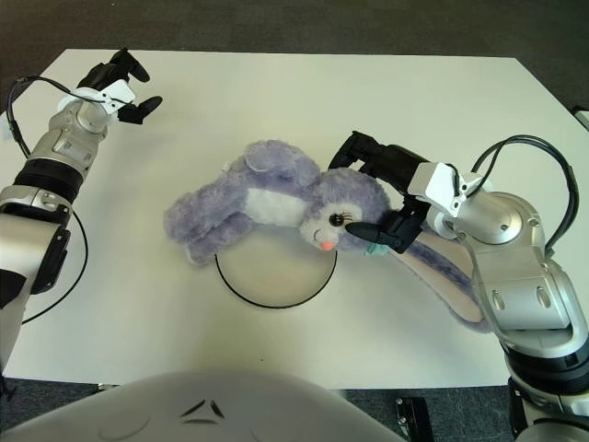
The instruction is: Put the doll into the plate.
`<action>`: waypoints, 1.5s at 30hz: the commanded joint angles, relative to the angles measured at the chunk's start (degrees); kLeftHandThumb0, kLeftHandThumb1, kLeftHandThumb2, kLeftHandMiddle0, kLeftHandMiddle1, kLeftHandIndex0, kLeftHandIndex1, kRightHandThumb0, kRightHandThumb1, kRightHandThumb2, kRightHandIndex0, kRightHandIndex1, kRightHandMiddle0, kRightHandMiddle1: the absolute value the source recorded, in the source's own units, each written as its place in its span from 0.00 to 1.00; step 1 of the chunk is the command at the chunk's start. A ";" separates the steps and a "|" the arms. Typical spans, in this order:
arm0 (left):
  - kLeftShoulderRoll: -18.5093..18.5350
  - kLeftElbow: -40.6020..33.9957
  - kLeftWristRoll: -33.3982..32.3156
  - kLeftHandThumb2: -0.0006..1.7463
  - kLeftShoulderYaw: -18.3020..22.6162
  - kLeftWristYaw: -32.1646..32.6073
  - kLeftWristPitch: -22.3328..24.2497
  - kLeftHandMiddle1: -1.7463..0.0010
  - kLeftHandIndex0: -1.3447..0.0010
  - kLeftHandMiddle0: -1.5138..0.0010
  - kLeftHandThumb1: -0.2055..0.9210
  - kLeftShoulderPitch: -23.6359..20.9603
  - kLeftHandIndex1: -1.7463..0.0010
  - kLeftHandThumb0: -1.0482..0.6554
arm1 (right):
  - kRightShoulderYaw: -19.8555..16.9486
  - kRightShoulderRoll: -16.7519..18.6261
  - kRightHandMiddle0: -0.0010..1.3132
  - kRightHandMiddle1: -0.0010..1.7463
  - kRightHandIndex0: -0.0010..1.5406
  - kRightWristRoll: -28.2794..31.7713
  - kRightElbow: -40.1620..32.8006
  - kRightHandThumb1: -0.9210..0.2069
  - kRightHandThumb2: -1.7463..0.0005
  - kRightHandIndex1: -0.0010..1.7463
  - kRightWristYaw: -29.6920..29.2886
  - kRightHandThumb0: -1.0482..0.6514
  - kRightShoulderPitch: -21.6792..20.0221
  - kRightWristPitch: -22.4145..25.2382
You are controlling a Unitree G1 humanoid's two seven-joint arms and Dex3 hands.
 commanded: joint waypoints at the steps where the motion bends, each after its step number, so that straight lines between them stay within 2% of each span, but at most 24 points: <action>1: 0.56 -0.61 -0.15 0.54 0.02 -0.51 -0.37 0.25 1.00 0.95 0.72 0.57 0.03 0.24 | -1.46 -1.02 0.00 0.86 0.01 1.52 -1.11 0.76 0.28 0.71 0.06 0.28 -1.41 2.00; 9: 0.63 -1.70 -0.21 0.56 -0.10 -0.92 -0.59 0.25 1.00 0.95 0.71 0.93 0.02 0.26 | -1.39 -1.13 0.00 0.78 0.03 2.09 -1.67 0.62 0.37 0.67 -0.79 0.19 -1.86 4.37; 19: 0.47 -2.36 -0.35 0.57 0.05 -1.39 -0.10 0.25 1.00 0.96 0.70 1.08 0.04 0.27 | -2.39 -2.05 0.00 0.80 0.04 3.62 -1.24 0.59 0.39 0.66 -0.30 0.18 -2.10 4.13; 25: 0.29 -2.98 -1.16 0.58 0.50 -2.48 0.14 0.25 1.00 0.96 0.68 1.26 0.03 0.28 | -2.53 -4.28 0.00 0.81 0.02 2.00 1.79 0.51 0.44 0.66 1.10 0.13 -0.45 -3.73; 28: 0.31 -3.33 -1.30 0.59 0.56 -2.69 0.10 0.25 1.00 0.95 0.67 1.40 0.02 0.28 | -2.64 -5.31 0.00 0.81 0.01 1.95 4.83 0.49 0.46 0.66 2.08 0.12 -1.15 -6.63; 37: 0.04 -4.58 -3.05 0.59 1.41 -3.49 -0.20 0.24 1.00 0.93 0.67 1.96 0.01 0.28 | -4.41 -6.51 0.00 0.80 0.00 4.10 10.63 0.59 0.40 0.67 4.71 0.17 -3.33 -10.18; 41: -0.21 -5.73 -4.93 0.61 2.56 -4.53 -1.11 0.22 1.00 0.90 0.68 2.65 0.00 0.32 | -5.96 -7.27 0.00 0.77 0.00 5.63 13.25 0.56 0.42 0.69 6.63 0.15 -4.24 -10.98; 43: -0.39 -6.42 -5.90 0.45 3.15 -5.02 -1.46 0.22 0.90 0.88 0.84 3.11 0.00 0.37 | -7.06 -7.07 0.00 0.77 0.01 6.69 13.53 0.54 0.42 0.69 6.69 0.14 -4.06 -9.66; 45: -0.74 -9.07 -7.60 0.39 4.14 -6.14 -1.38 0.22 0.87 0.87 0.90 4.54 0.00 0.39 | -7.63 -6.74 0.00 0.76 0.01 7.55 13.21 0.53 0.42 0.69 6.31 0.14 -4.15 -7.92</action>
